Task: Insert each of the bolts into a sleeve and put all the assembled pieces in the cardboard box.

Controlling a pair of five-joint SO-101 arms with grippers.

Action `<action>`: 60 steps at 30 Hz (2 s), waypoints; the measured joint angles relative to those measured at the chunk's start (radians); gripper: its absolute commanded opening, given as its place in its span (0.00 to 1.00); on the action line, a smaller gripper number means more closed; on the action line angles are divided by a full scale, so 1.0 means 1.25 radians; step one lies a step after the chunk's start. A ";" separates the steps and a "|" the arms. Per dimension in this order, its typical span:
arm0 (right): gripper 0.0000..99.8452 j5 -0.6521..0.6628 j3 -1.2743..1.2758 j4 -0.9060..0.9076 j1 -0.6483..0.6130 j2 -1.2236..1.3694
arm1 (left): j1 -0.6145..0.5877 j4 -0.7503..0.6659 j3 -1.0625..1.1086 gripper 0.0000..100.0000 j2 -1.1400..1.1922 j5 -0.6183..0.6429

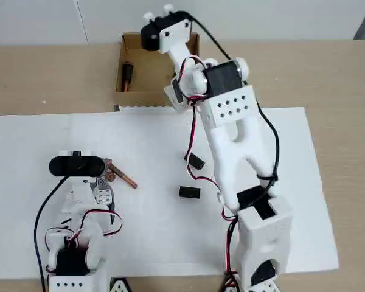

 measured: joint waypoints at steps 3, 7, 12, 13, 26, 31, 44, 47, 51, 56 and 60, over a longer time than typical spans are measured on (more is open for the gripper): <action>0.13 -0.002 0.070 0.000 -0.006 -0.052 | 0.000 0.000 0.000 0.01 0.000 0.000; 0.13 -0.007 0.233 0.000 -0.004 -0.144 | 0.000 0.000 0.000 0.01 0.000 0.002; 0.13 -0.007 0.420 0.000 -0.006 -0.221 | 0.000 0.000 0.000 0.01 0.000 0.002; 0.13 -0.007 0.444 0.000 -0.006 -0.225 | 0.000 0.000 0.000 0.01 0.000 0.002; 0.13 0.200 0.559 -0.001 -0.006 -0.117 | 0.000 0.000 0.000 0.01 0.000 0.002; 0.13 0.220 0.559 -0.048 -0.006 -0.034 | 0.000 0.000 0.000 0.01 0.000 0.002; 0.12 0.223 0.557 -0.156 -0.004 0.104 | 0.000 0.000 0.000 0.01 0.000 0.002; 0.08 0.223 0.549 -0.157 -0.002 0.124 | 0.000 0.000 0.000 0.01 0.000 0.002; 0.01 0.223 0.551 -0.163 0.001 0.128 | 0.000 0.000 0.000 0.01 0.000 0.002; 0.01 0.223 0.551 -0.163 0.001 0.118 | 0.000 0.000 0.000 0.01 0.000 0.002; 0.01 0.223 0.566 -0.130 -0.002 0.069 | 0.000 0.000 0.000 0.01 0.000 0.002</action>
